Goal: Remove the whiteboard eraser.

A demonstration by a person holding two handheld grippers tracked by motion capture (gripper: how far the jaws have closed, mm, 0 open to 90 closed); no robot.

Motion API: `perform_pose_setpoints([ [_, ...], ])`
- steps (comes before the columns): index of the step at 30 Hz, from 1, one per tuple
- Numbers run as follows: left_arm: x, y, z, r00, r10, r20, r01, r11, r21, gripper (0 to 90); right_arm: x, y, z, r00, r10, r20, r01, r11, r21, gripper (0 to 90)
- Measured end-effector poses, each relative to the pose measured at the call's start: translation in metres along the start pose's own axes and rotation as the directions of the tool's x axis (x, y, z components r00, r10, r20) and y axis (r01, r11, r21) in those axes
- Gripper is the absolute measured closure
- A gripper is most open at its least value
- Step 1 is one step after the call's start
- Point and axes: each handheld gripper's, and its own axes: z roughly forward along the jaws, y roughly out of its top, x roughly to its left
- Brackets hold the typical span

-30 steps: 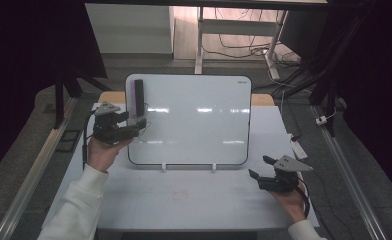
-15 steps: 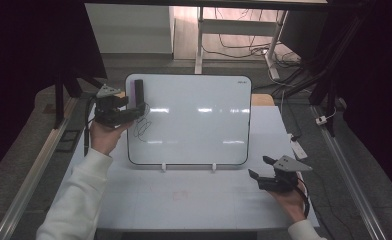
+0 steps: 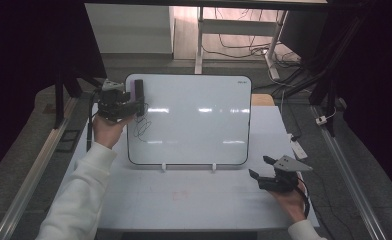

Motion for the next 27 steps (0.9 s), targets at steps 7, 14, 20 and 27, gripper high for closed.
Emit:
perform_pose_setpoints([
  [7,-0.001,-0.005,0.003,1.0,-0.006,-0.003,0.006,0.9999,0.01,52.3,0.0,0.0,0.0,1.0,0.003,0.005,-0.003,1.0,-0.003,23.8],
  [14,-0.003,-0.006,0.001,0.9995,-0.006,-0.03,0.006,0.9999,0.01,59.5,0.0,0.0,-0.001,1.0,0.004,0.008,-0.004,1.0,-0.005,23.9],
  [20,-0.003,-0.011,-0.007,0.9989,0.004,-0.047,-0.005,1.0,-0.005,64.1,0.0,0.001,-0.001,1.0,0.0,0.007,0.0,1.0,-0.007,23.9],
  [27,-0.013,-0.026,-0.027,0.9977,0.067,-0.003,-0.067,0.9976,-0.017,64.4,0.002,0.003,-0.001,1.0,0.005,0.0,-0.005,1.0,-0.011,24.3],
])
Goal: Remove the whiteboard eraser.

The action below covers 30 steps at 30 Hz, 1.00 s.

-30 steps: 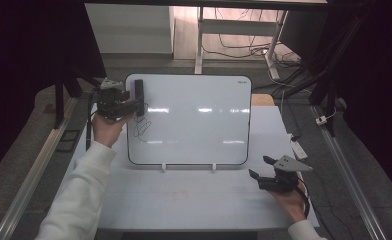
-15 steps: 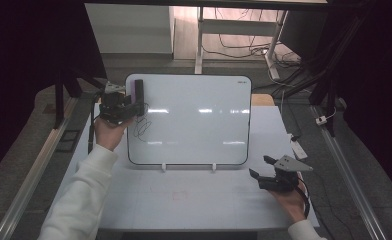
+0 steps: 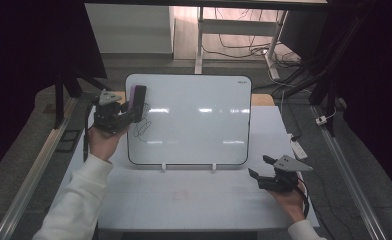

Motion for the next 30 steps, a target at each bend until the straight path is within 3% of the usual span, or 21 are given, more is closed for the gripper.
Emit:
perform_pose_setpoints([
  [6,-0.023,-0.028,-0.007,0.9964,0.042,0.073,-0.043,0.999,0.01,64.4,0.004,0.005,0.001,0.9994,0.01,-0.032,-0.01,1.0,0.002,25.4],
  [15,-0.058,-0.066,-0.006,0.976,0.119,0.182,-0.13,0.9902,0.05,64.3,0.015,0.021,0.006,0.9921,0.055,-0.112,-0.053,0.998,0.022,26.1],
  [23,-0.086,-0.087,0.005,0.9525,0.206,0.224,-0.228,0.9706,0.077,64.3,0.026,0.039,0.016,0.9789,0.094,-0.182,-0.084,0.995,0.063,25.9],
  [25,-0.092,-0.092,0.009,0.9474,0.219,0.233,-0.245,0.9653,0.09,64.3,0.03,0.044,0.02,0.9793,0.104,-0.174,-0.089,0.992,0.092,25.8],
  [30,-0.105,-0.101,0.017,0.9359,0.237,0.261,-0.272,0.9562,0.108,64.3,0.035,0.053,0.029,0.966,0.135,-0.221,-0.112,0.987,0.116,25.5],
])
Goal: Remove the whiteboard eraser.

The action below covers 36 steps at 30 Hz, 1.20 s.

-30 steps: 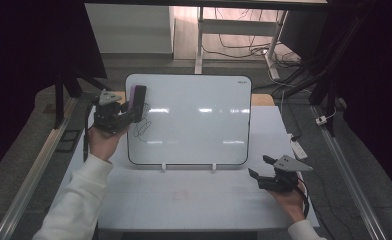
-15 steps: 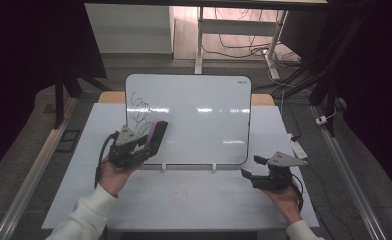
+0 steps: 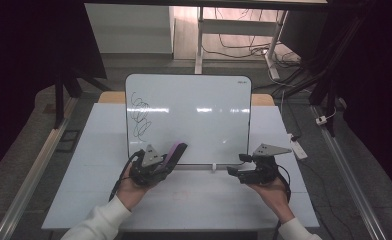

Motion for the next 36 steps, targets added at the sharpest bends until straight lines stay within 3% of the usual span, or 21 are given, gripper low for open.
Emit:
perform_pose_setpoints([
  [7,-0.014,0.0,0.006,0.9986,0.045,0.026,-0.045,0.999,0.004,64.3,0.005,0.009,0.01,0.9983,0.018,-0.056,-0.017,1.0,0.012,25.2],
  [13,-0.028,0.0,0.015,0.9945,0.091,0.053,-0.092,0.9954,0.026,64.3,0.017,0.026,0.024,0.9929,0.025,-0.116,-0.02,0.999,0.039,24.5],
  [23,-0.041,0.0,0.02,0.9876,0.138,0.075,-0.14,0.9897,0.028,64.2,0.026,0.04,0.042,0.9862,0.056,-0.155,-0.044,0.996,0.081,24.4],
  [31,-0.046,0.0,0.022,0.9832,0.167,0.072,-0.17,0.985,0.031,64.2,0.03,0.049,0.056,0.9671,0.114,-0.228,-0.082,0.986,0.145,23.7],
  [36,-0.047,-0.001,0.023,0.9812,0.178,0.074,-0.181,0.9831,0.03,64.2,0.031,0.05,0.067,0.9509,0.16,-0.265,-0.105,0.973,0.208,24.4],
])
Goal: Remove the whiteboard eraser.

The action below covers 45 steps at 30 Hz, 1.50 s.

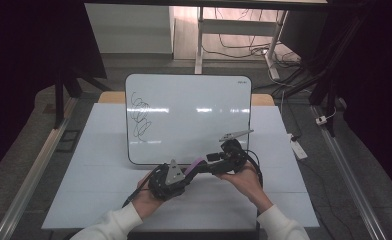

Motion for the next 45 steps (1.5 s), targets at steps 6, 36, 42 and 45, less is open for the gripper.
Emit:
perform_pose_setpoints([
  [6,-0.003,0.0,0.001,0.9996,0.028,-0.008,-0.028,0.9996,0.001,64.2,-0.004,0.001,0.006,0.9981,0.046,-0.04,-0.045,0.999,0.021,30.8],
  [36,0.049,-0.002,-0.013,0.9588,-0.142,0.246,0.151,0.9883,-0.019,23.9,-0.01,-0.003,-0.004,0.9923,-0.099,-0.073,0.095,0.994,-0.057,40.1],
  [42,0.059,0.007,-0.001,0.9341,-0.114,0.338,0.116,0.9931,0.014,23.9,-0.008,-0.003,-0.005,0.9861,-0.144,-0.084,0.139,0.988,-0.06,40.1],
  [45,0.064,0.009,0.007,0.9172,-0.113,0.382,0.109,0.9935,0.031,23.2,-0.007,-0.004,-0.005,0.983,-0.162,-0.087,0.157,0.986,-0.061,40.1],
])
